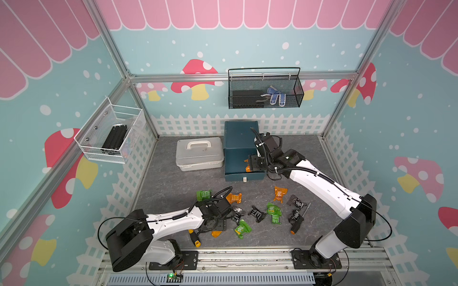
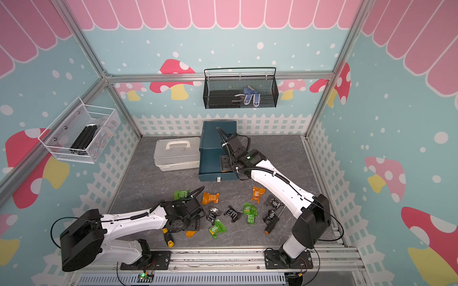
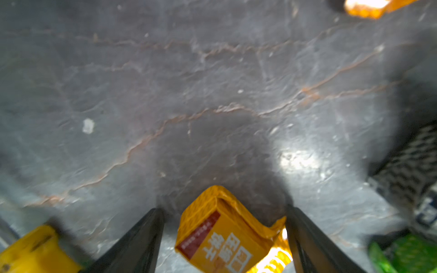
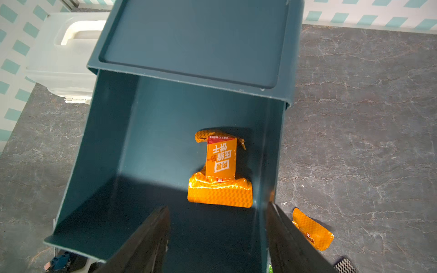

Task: Place the cookies into the drawer by color
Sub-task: Pick up the cookie at the center of the board.

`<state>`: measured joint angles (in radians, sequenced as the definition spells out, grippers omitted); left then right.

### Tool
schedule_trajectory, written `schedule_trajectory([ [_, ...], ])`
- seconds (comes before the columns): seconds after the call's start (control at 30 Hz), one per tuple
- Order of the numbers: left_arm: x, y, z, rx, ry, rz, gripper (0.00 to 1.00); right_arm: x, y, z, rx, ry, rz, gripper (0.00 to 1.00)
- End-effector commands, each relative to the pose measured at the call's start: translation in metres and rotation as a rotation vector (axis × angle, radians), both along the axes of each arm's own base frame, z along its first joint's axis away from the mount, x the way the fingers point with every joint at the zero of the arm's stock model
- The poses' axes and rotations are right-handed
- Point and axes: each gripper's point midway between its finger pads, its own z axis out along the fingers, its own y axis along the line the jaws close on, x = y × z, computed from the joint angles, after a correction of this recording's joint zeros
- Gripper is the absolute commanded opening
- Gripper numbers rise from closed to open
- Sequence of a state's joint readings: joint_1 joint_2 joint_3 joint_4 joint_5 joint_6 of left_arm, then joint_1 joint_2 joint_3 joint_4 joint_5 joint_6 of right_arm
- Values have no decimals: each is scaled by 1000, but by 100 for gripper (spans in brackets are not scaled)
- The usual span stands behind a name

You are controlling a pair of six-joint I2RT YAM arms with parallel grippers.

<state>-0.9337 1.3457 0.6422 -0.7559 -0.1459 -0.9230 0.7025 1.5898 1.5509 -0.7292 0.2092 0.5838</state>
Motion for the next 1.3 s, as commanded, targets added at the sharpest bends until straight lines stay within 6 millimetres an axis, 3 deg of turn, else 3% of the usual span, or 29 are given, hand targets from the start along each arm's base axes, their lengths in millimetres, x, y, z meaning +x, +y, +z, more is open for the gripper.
schedule_trajectory([
  [0.0, -19, 29, -5, 103, 72, 5, 84, -4, 1, 8, 19, -25, 11, 67],
  [0.1, -15, 23, -2, 59, 41, 12, 77, -4, 2, 5, 19, -22, 12, 67],
  [0.3, -17, 16, 6, 3, 41, 9, 77, -8, -3, 6, 13, -37, 19, 68],
  [0.37, -10, 13, 11, 0, 7, -6, 66, -11, -4, 8, 28, -49, 22, 67],
  [0.5, -4, 7, 16, -1, -8, -20, 66, -20, -6, 12, 56, -56, 43, 67],
  [0.63, -10, 10, 6, 18, 26, -13, 67, -29, -16, 15, 56, -70, 37, 67],
  [0.9, 31, -5, 19, 95, -124, -172, 66, -40, -29, 18, 60, -110, 40, 68],
  [1.07, 44, -18, 16, 98, -142, -256, 57, -43, -40, 8, 21, -112, 31, 68],
  [1.2, 40, -20, 6, 94, -92, -241, 60, -46, -46, 2, 8, -111, 29, 68],
  [1.27, 41, -20, 5, 101, -93, -239, 66, -47, -48, 2, 14, -116, 28, 68],
])
